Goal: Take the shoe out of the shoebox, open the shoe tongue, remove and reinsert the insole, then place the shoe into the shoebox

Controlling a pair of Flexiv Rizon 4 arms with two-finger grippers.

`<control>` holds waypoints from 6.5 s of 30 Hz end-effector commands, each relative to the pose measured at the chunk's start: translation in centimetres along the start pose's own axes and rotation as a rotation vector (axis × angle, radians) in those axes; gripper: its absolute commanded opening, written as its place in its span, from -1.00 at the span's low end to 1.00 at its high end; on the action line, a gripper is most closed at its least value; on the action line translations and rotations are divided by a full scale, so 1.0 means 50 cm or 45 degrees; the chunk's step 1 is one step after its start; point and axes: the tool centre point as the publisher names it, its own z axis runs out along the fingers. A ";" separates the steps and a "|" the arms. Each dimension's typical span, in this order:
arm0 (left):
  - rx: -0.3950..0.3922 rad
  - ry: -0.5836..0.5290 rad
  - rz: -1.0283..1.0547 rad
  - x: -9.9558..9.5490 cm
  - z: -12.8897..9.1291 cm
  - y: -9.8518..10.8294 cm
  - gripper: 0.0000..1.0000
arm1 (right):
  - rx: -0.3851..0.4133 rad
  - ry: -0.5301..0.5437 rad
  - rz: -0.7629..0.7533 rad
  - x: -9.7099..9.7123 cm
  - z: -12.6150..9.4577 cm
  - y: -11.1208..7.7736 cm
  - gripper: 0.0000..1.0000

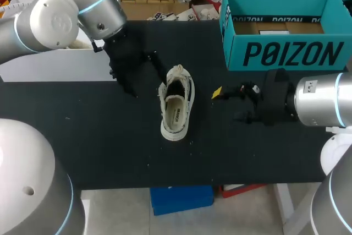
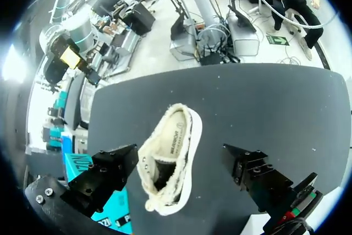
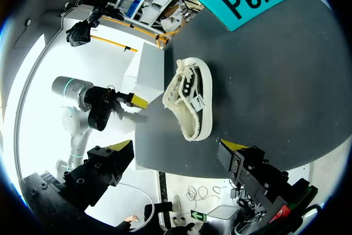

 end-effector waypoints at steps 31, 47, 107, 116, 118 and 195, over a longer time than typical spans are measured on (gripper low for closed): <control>0.034 -0.408 -1.058 0.021 -0.061 0.037 1.00 | 0.000 -0.002 0.000 0.001 0.000 -0.001 1.00; 0.034 -0.408 -1.058 0.021 -0.061 0.037 1.00 | 0.000 -0.002 0.000 0.001 0.000 -0.001 1.00; -0.046 -0.209 0.010 0.002 0.012 0.125 1.00 | 0.096 -0.060 -0.053 -0.021 0.006 0.006 1.00; -0.053 0.073 0.234 0.011 0.039 0.098 1.00 | 0.096 -0.060 -0.053 -0.021 0.006 0.006 1.00; -0.069 0.124 0.249 0.015 0.050 0.100 1.00 | 0.096 -0.060 -0.053 -0.021 0.006 0.006 1.00; -0.560 0.201 -0.337 -0.077 -0.166 0.185 -1.00 | 0.096 -0.060 -0.053 -0.021 0.006 0.006 1.00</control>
